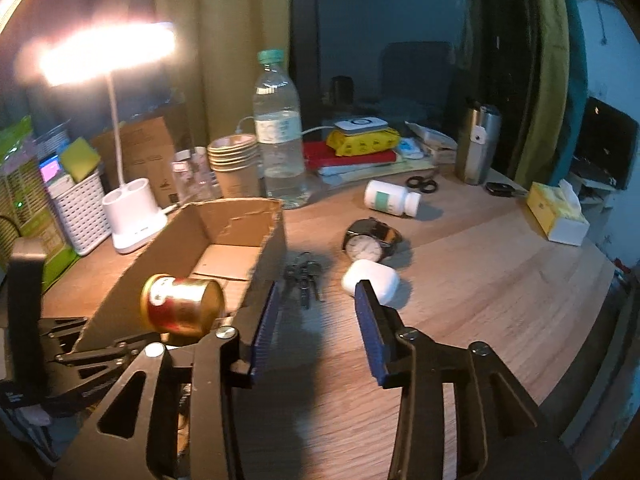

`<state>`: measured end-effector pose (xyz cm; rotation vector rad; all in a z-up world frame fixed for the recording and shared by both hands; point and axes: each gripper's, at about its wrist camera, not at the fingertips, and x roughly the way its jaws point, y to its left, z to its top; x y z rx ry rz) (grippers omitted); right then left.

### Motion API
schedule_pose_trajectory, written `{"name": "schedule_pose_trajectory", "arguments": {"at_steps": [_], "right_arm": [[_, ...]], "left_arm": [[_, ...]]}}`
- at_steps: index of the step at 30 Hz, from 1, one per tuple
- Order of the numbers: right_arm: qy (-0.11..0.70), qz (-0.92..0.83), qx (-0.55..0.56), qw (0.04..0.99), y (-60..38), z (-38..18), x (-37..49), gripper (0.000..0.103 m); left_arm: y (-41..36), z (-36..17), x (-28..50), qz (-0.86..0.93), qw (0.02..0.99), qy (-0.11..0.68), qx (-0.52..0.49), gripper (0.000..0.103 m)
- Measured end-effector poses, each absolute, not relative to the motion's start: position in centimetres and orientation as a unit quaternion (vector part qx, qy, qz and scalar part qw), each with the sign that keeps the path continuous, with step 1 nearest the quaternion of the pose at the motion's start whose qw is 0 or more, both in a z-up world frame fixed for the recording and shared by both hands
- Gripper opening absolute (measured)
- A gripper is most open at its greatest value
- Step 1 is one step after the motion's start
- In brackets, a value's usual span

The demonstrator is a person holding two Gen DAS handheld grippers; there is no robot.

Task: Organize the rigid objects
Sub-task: 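Move the right gripper to the white earbuds case and close on it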

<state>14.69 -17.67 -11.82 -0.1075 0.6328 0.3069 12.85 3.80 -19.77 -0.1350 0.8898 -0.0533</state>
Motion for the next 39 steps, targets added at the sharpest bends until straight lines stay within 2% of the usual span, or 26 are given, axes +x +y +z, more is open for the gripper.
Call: {"name": "schedule_pose_trajectory", "arguments": {"at_steps": [2, 5, 39], "right_arm": [[0.312, 0.144, -0.051, 0.938, -18.1, -12.1, 15.3, 0.052], [0.316, 0.135, -0.050, 0.938, -18.7, -12.6, 16.5, 0.056], [0.393, 0.140, -0.060, 0.907, -18.8, -17.7, 25.3, 0.058]], "left_arm": [[3.7, -19.9, 12.9, -0.026, 0.900, 0.430, -0.065, 0.019], [3.7, -19.9, 12.9, -0.026, 0.900, 0.430, -0.065, 0.019], [3.8, -19.8, 12.9, -0.026, 0.900, 0.430, -0.065, 0.019]]}}
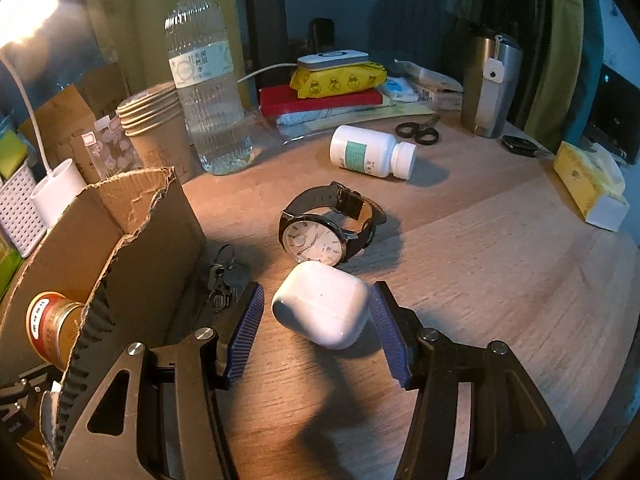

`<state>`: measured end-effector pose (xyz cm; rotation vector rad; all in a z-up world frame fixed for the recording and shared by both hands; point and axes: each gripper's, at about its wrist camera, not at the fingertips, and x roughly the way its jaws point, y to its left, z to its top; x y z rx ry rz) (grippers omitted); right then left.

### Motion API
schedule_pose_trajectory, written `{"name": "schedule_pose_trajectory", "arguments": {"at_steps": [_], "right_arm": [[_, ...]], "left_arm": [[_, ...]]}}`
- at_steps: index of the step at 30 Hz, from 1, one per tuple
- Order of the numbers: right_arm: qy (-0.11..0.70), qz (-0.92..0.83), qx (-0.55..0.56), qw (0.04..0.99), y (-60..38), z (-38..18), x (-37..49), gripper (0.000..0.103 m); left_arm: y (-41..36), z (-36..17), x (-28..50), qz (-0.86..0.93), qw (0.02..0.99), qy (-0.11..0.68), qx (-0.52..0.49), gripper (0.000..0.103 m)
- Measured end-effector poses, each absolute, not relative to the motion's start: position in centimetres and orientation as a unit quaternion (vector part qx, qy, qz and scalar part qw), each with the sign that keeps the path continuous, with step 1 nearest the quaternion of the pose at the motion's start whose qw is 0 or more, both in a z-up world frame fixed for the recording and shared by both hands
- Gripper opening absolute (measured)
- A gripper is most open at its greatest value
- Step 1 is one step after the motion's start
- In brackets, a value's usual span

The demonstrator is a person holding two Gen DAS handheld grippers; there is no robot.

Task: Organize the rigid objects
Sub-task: 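Move the right gripper to the white earbuds case and close on it, then carry the white earbuds case into the box and release it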

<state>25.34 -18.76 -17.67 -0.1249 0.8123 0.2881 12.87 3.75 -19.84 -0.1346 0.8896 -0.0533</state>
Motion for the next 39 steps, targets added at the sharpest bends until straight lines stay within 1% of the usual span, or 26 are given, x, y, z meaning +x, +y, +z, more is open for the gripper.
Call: {"name": "schedule_pose_trajectory", "arguments": {"at_steps": [4, 16, 20, 22, 39], "right_arm": [[0.395, 0.140, -0.066, 0.906, -18.4, -17.8, 25.7, 0.063], [0.421, 0.128, -0.076, 0.895, -18.2, -18.7, 26.9, 0.064], [0.425, 0.127, -0.078, 0.893, -18.1, -18.9, 27.0, 0.063], [0.424, 0.125, -0.077, 0.894, -18.2, -18.9, 27.0, 0.059], [0.397, 0.148, -0.071, 0.903, -18.0, -17.9, 25.3, 0.058]], "left_arm": [[3.7, -19.9, 12.9, -0.026, 0.900, 0.430, -0.065, 0.019], [3.7, -19.9, 12.9, -0.026, 0.900, 0.430, -0.065, 0.019], [3.7, -19.9, 12.9, -0.026, 0.900, 0.430, -0.065, 0.019], [3.7, -19.9, 12.9, -0.026, 0.900, 0.430, -0.065, 0.019], [3.8, -19.8, 12.9, -0.026, 0.900, 0.430, -0.065, 0.019]]}}
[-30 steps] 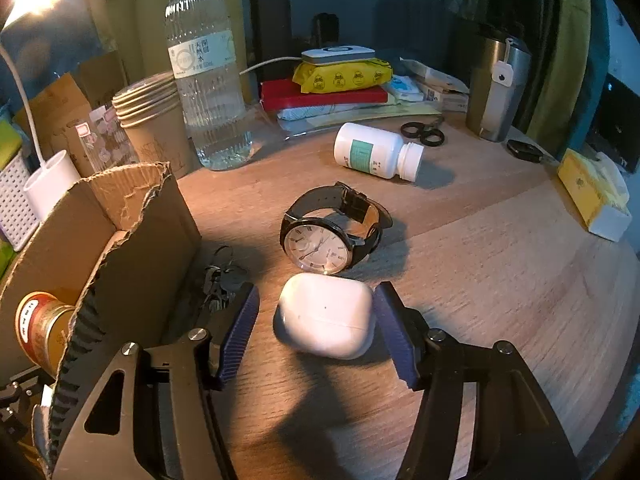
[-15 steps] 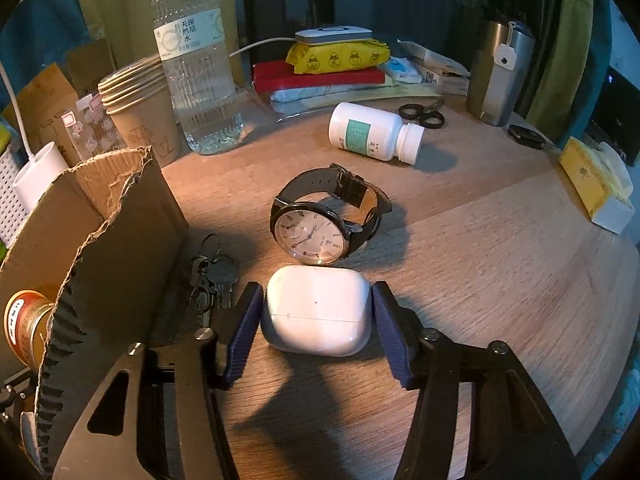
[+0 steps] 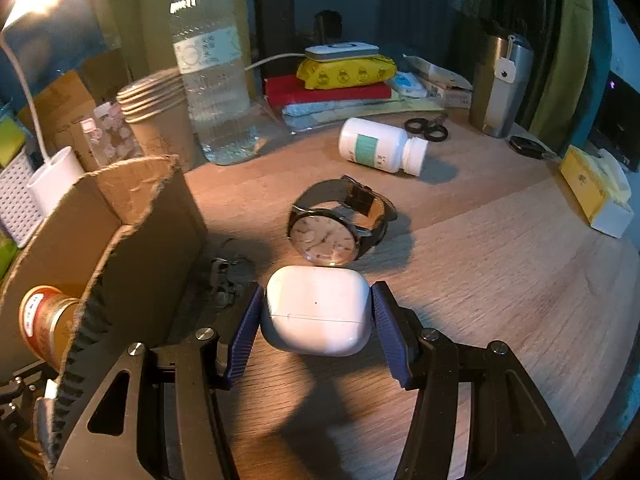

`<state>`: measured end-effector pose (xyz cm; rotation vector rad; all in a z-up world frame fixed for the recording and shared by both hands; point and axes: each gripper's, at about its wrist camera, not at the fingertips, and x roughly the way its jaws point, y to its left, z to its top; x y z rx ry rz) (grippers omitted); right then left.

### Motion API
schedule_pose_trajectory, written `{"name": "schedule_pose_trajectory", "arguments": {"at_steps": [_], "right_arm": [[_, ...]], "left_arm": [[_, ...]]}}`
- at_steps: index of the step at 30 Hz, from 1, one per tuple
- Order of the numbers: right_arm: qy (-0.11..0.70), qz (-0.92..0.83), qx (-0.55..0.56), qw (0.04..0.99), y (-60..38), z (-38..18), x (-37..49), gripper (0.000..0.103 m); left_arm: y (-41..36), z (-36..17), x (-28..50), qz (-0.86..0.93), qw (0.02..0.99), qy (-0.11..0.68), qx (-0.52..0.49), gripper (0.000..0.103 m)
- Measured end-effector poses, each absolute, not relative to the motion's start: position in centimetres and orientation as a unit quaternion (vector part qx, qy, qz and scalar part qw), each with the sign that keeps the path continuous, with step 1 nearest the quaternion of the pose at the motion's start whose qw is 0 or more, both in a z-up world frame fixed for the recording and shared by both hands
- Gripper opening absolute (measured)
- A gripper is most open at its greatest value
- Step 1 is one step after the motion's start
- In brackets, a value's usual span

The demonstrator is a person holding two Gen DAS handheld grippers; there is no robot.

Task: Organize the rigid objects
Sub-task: 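Carry the white earbuds case into the box and release it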

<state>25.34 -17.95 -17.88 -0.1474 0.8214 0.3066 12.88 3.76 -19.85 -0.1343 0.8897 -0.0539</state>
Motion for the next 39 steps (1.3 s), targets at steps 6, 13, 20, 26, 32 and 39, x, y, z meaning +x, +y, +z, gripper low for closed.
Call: {"name": "schedule_pose_trajectory", "arguments": {"at_steps": [6, 13, 20, 26, 32, 39], "right_arm": [[0.368, 0.159, -0.068, 0.913, -17.7, -15.6, 24.0, 0.058], [0.334, 0.188, -0.062, 0.921, -16.7, -12.8, 22.0, 0.058], [0.313, 0.211, -0.070, 0.923, -15.0, -11.3, 20.6, 0.058], [0.306, 0.226, -0.081, 0.921, -13.7, -11.0, 19.9, 0.058], [0.304, 0.246, -0.089, 0.916, -12.1, -11.0, 19.3, 0.058], [0.314, 0.275, -0.096, 0.904, -10.5, -11.7, 18.6, 0.058]], "left_arm": [[3.7, -19.9, 12.9, -0.026, 0.900, 0.430, -0.065, 0.019], [3.7, -19.9, 12.9, -0.026, 0.900, 0.430, -0.065, 0.019], [3.8, -19.8, 12.9, -0.026, 0.900, 0.430, -0.065, 0.019], [3.7, -19.9, 12.9, -0.026, 0.900, 0.430, -0.065, 0.019], [3.7, -19.9, 12.9, -0.026, 0.900, 0.430, -0.065, 0.019], [3.7, -19.9, 12.9, -0.026, 0.900, 0.430, -0.065, 0.019]]}}
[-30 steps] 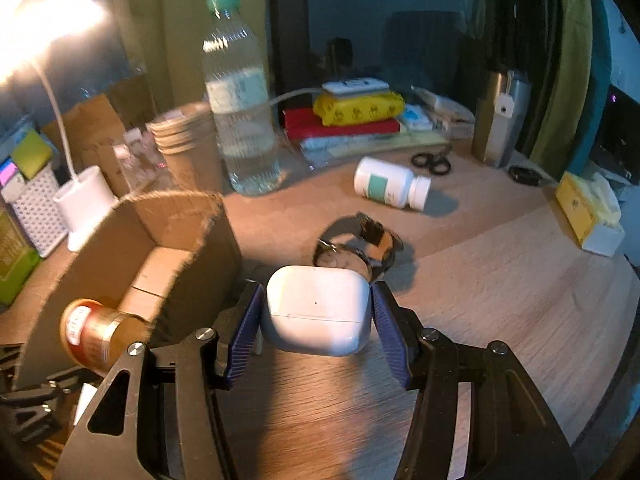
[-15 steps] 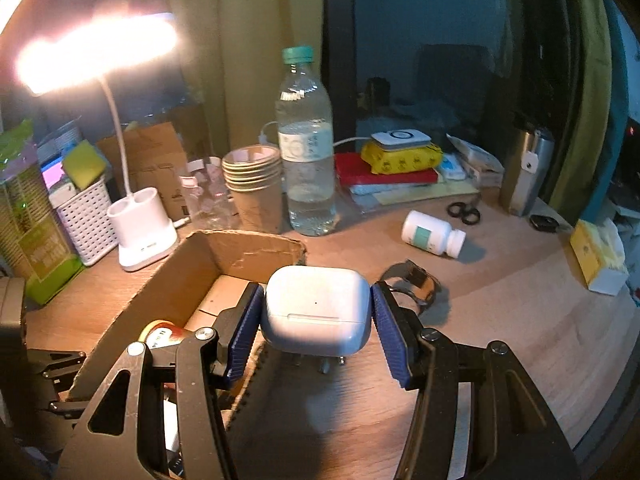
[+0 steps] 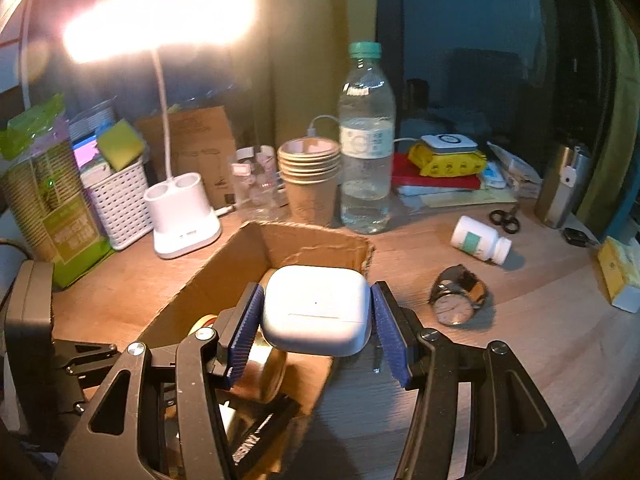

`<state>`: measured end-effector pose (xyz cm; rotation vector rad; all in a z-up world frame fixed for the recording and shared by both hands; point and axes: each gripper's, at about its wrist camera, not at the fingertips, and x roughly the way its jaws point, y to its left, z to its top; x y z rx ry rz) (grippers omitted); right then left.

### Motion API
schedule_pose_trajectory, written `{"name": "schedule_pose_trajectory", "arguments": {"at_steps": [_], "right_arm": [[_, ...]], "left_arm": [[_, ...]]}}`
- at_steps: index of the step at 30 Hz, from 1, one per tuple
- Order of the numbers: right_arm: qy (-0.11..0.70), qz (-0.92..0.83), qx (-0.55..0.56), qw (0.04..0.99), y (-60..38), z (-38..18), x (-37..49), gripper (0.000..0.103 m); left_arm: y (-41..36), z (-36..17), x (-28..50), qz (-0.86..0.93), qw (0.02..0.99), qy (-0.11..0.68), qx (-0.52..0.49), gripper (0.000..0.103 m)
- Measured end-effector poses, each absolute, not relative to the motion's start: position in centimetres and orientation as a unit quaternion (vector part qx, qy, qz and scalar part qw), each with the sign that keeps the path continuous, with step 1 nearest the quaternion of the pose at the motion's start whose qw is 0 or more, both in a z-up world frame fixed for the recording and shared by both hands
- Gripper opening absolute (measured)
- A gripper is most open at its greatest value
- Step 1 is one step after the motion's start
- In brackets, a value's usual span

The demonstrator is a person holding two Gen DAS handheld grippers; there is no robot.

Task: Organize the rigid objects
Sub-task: 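Carry the white earbuds case into the box and release it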

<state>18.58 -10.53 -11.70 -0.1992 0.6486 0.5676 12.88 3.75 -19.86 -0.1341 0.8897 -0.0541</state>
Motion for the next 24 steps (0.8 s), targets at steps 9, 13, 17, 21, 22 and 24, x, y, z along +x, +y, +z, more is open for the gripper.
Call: {"name": "schedule_pose_trajectory", "arguments": {"at_steps": [9, 13, 17, 21, 22, 24], "right_arm": [[0.337, 0.287, -0.107, 0.890, -9.4, -13.2, 18.7, 0.058], [0.344, 0.293, -0.113, 0.885, -9.3, -13.6, 18.6, 0.058], [0.344, 0.288, -0.121, 0.885, -9.2, -13.7, 18.5, 0.058], [0.344, 0.281, -0.138, 0.885, -9.0, -13.9, 18.3, 0.058], [0.343, 0.278, -0.150, 0.885, -8.8, -14.0, 18.2, 0.058], [0.340, 0.279, -0.157, 0.884, -8.7, -13.9, 18.0, 0.058]], "left_arm": [[3.8, -19.9, 12.9, -0.026, 0.900, 0.430, -0.065, 0.019], [3.7, -19.9, 12.9, -0.026, 0.900, 0.430, -0.065, 0.019], [3.7, -19.9, 12.9, -0.026, 0.900, 0.430, -0.065, 0.019], [3.8, -19.8, 12.9, -0.027, 0.900, 0.430, -0.065, 0.019], [3.8, -19.9, 12.9, -0.027, 0.900, 0.430, -0.065, 0.019], [3.8, -19.9, 12.9, -0.026, 0.900, 0.430, -0.065, 0.019]]}}
